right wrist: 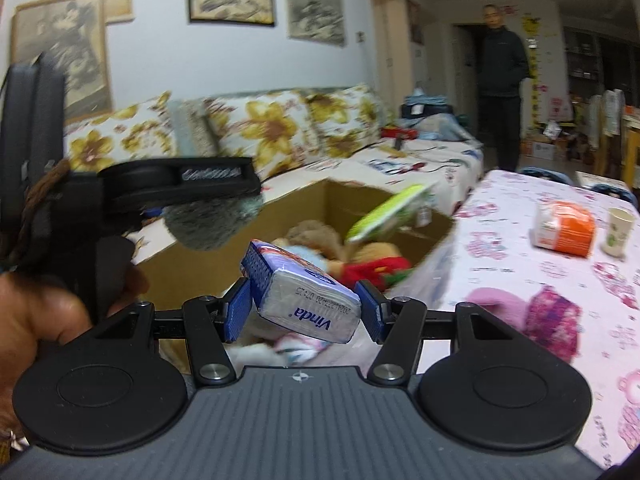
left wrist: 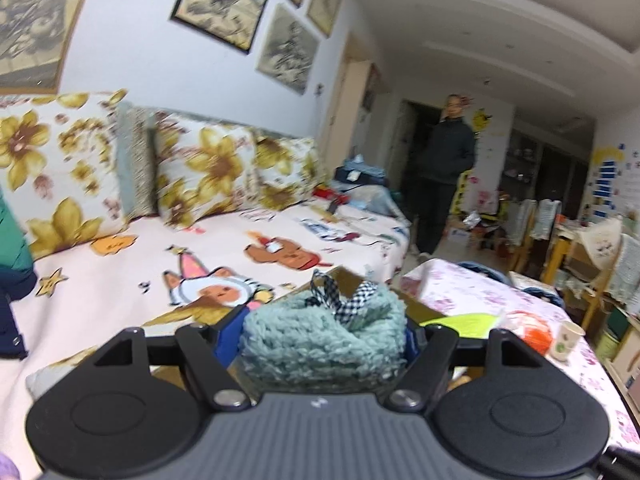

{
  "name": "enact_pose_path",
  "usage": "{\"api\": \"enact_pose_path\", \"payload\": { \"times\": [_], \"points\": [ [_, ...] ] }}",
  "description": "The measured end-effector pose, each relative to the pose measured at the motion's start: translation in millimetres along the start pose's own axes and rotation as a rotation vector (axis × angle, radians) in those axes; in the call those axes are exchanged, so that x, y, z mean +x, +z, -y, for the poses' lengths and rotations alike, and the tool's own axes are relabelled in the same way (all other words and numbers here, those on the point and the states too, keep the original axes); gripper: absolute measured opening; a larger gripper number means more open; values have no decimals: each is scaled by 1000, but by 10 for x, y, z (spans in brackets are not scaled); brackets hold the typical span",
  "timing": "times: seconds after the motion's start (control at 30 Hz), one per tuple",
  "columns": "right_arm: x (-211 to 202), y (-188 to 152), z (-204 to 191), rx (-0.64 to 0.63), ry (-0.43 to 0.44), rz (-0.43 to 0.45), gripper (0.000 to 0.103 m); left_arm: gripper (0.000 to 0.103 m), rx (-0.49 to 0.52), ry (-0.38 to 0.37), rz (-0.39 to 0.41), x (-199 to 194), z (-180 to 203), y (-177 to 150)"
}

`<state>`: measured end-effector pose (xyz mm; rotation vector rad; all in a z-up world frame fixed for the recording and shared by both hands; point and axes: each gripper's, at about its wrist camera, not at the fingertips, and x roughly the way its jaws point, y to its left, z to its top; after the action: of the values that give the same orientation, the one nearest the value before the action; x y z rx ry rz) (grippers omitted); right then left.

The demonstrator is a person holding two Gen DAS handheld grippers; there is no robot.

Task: Organize soft objects
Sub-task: 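Carry the knit ball and tissue pack with both tools over the cardboard box, then open both tools to drop the knit ball and tissue pack into the box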

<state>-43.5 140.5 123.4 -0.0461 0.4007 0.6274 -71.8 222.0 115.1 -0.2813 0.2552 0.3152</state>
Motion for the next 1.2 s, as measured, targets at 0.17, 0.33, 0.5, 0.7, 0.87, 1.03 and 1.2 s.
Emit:
{"api": "enact_pose_path", "payload": {
  "times": [0.17,0.33,0.5,0.7,0.87,1.03,1.2],
  "points": [
    [176,-24,-97,-61,45,-65,72,73,-16,38,-48,69,-69,-23],
    [206,-22,-109,-58,23,-77,99,87,14,104,-51,94,-89,-40],
    [48,-49,-12,14,48,-53,102,92,6,98,-30,71,-96,-25],
    [-250,-64,139,105,6,-4,103,95,26,69,-12,55,-31,-22],
    [-326,-99,287,206,-47,13,103,96,30,40,-9,46,17,-35],
    [-351,-203,392,287,-78,9,103,98,60,6,4,25,123,-50],
    [-344,-260,410,320,-107,12,103,99,92,-24,17,8,219,-74]
  ]
}}
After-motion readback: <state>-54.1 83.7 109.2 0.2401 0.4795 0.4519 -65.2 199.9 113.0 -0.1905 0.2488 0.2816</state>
